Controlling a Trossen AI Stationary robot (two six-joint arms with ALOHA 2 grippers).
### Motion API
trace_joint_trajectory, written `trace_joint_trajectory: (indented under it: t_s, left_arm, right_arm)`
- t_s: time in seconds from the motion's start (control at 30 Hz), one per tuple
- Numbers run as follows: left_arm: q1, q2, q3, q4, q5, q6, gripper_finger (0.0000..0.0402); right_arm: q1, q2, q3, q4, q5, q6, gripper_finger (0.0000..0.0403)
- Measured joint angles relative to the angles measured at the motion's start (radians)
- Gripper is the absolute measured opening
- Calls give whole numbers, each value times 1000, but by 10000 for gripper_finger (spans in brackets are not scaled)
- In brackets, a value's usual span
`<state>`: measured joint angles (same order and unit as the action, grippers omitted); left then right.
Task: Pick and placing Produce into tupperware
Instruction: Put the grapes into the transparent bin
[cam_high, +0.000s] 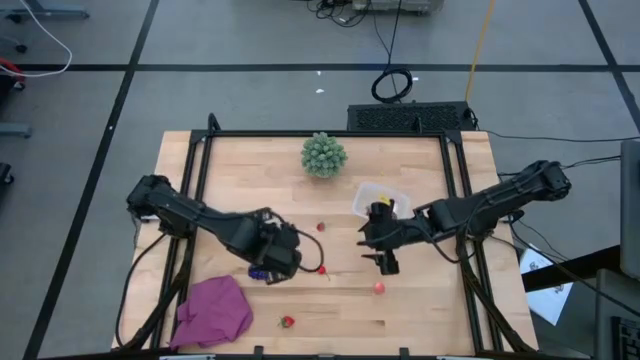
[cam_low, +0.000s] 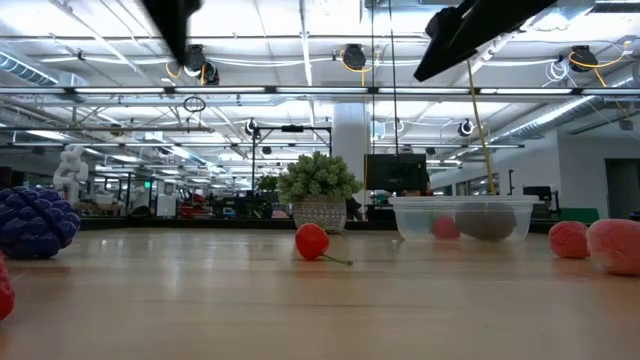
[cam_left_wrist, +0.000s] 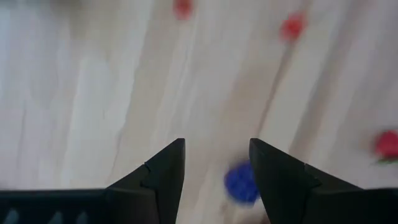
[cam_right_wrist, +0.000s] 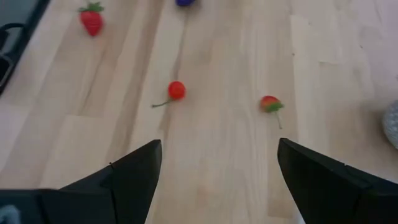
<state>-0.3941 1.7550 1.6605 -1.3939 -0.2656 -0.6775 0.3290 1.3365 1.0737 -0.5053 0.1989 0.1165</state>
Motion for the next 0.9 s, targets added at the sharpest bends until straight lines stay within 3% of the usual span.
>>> trace_joint_trajectory:
  t_s: [0.17,0.37,0.7,0.9]
  left_arm:
    - [3,0,-134,-84,34,-242,184]
    - [5,0,-206,-66,116,-439,184]
    - [-44,0,-266,15,221,-580,184]
    - [-80,0,-289,29,239,-634,184]
  right_arm:
    - [33,0,0,12,0,3,311]
    - [47,0,0,27,0,3,311]
    - [47,0,0,22,-2,3,311]
    - [47,0,0,13,-72,29,311]
